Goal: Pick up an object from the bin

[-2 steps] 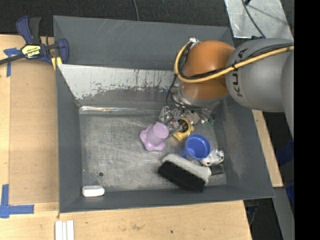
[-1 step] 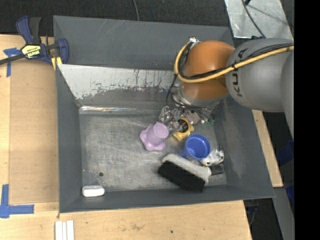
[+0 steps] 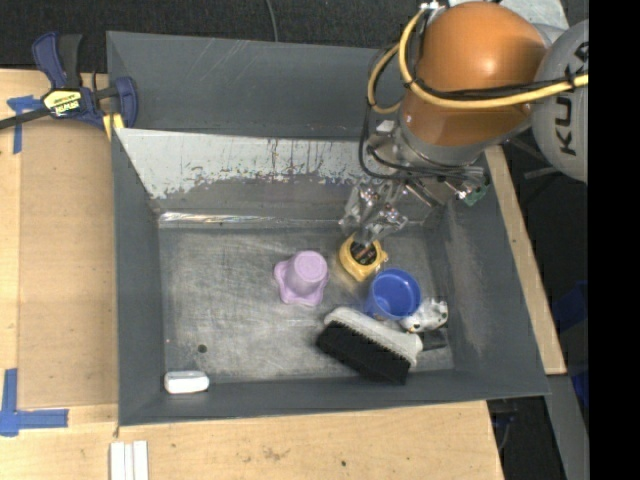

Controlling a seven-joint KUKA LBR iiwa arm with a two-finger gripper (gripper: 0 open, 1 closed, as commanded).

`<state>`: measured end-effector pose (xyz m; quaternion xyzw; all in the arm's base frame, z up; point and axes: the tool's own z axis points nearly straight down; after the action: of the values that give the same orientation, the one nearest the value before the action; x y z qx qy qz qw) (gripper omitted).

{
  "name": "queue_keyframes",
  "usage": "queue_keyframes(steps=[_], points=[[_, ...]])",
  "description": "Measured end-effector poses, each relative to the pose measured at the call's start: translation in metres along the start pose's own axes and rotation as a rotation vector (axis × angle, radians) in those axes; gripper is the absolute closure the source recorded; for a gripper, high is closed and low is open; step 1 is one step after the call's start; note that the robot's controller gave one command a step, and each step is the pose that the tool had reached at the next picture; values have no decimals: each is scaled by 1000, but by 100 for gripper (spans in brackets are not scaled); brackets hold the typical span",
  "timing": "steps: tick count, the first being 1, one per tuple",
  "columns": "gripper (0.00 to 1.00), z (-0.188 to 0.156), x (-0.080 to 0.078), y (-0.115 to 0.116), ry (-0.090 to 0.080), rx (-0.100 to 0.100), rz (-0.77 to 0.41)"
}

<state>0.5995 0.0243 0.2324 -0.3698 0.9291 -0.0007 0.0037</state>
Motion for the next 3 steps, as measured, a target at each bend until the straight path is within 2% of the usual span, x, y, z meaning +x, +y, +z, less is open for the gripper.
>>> queue_keyframes(steps=[1, 2, 3], points=[[100, 1, 0, 0, 2, -2, 2], [0, 78, 0, 24, 7, -8, -200], [0, 75, -1, 23, 4, -4, -198]])
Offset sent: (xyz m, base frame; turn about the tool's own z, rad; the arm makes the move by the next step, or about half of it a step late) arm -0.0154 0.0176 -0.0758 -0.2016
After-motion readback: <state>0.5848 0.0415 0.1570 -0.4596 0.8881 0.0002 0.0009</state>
